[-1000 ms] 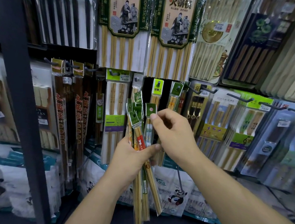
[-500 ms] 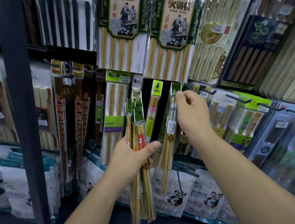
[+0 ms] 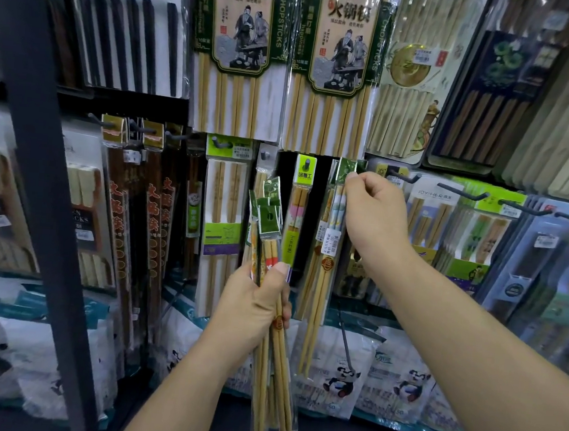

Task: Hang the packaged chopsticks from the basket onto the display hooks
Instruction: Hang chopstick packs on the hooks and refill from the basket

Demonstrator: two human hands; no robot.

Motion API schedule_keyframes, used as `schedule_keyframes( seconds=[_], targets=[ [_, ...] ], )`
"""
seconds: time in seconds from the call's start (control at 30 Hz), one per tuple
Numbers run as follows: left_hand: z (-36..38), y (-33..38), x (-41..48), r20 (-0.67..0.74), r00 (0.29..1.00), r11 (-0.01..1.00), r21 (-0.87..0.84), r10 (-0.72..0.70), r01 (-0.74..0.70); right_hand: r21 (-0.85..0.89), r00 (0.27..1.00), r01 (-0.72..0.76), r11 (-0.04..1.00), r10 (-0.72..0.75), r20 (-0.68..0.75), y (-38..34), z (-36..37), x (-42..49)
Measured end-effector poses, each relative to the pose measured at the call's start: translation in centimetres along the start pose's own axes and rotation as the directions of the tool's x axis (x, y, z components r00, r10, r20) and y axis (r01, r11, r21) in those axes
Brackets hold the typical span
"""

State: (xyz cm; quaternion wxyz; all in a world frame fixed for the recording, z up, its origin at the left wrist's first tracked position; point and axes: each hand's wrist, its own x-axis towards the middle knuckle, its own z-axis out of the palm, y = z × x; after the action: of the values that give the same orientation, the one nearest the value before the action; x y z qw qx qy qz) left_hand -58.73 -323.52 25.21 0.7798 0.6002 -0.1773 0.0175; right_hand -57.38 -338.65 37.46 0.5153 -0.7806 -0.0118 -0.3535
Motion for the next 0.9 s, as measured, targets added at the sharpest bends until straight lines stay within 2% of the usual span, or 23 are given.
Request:
schedule_keyframes(
  seconds=[0.33, 0.5, 0.57, 0.63, 0.7, 0.8, 0.9],
  targets=[
    [-0.3, -0.2, -0.1, 0.036, 0.999, 0.998, 0.046, -0.032, 0.03, -0.094, 0.998, -0.049, 0.994, 0.052, 0.024, 0.9, -0.1, 0.5],
    [0.0, 0.4, -0.5, 0.048, 0.998, 0.999, 0.003, -0.044, 0.044, -0.149, 0.997, -0.06, 0.987, 0.053, -0.053, 1.3, -0.2, -1.5],
    [0.1, 0.6, -0.6, 0.044, 0.998, 0.999, -0.015, -0.042, 0.043, -0.1, 0.999, -0.038, 0.994, 0.04, 0.016, 1.3, -0.2, -2.9],
    [0.2, 0.7, -0.6, 0.061, 0.998, 0.999, -0.022, -0.03, 0.031, 0.005, 0.973, -0.078, 0.997, 0.075, 0.219, 0.9, -0.1, -4.1],
    [0.3, 0.8, -0.7, 0.088, 0.996, 1.0, -0.012, -0.001, 0.002, 0.001, 0.919, -0.087, 0.996, 0.08, 0.385, 0.4, 0.1, -4.9],
    [0.5, 0.7, -0.6, 0.069, 0.998, 1.0, -0.002, 0.003, -0.003, -0.051, 0.927, -0.004, 0.999, 0.023, 0.375, 0.0, 0.2, -5.0],
    [0.5, 0.5, -0.6, 0.035, 0.999, 0.999, 0.033, 0.037, -0.038, -0.041, 0.943, 0.01, 0.999, 0.004, 0.332, -0.1, 0.1, -5.0]
  ],
)
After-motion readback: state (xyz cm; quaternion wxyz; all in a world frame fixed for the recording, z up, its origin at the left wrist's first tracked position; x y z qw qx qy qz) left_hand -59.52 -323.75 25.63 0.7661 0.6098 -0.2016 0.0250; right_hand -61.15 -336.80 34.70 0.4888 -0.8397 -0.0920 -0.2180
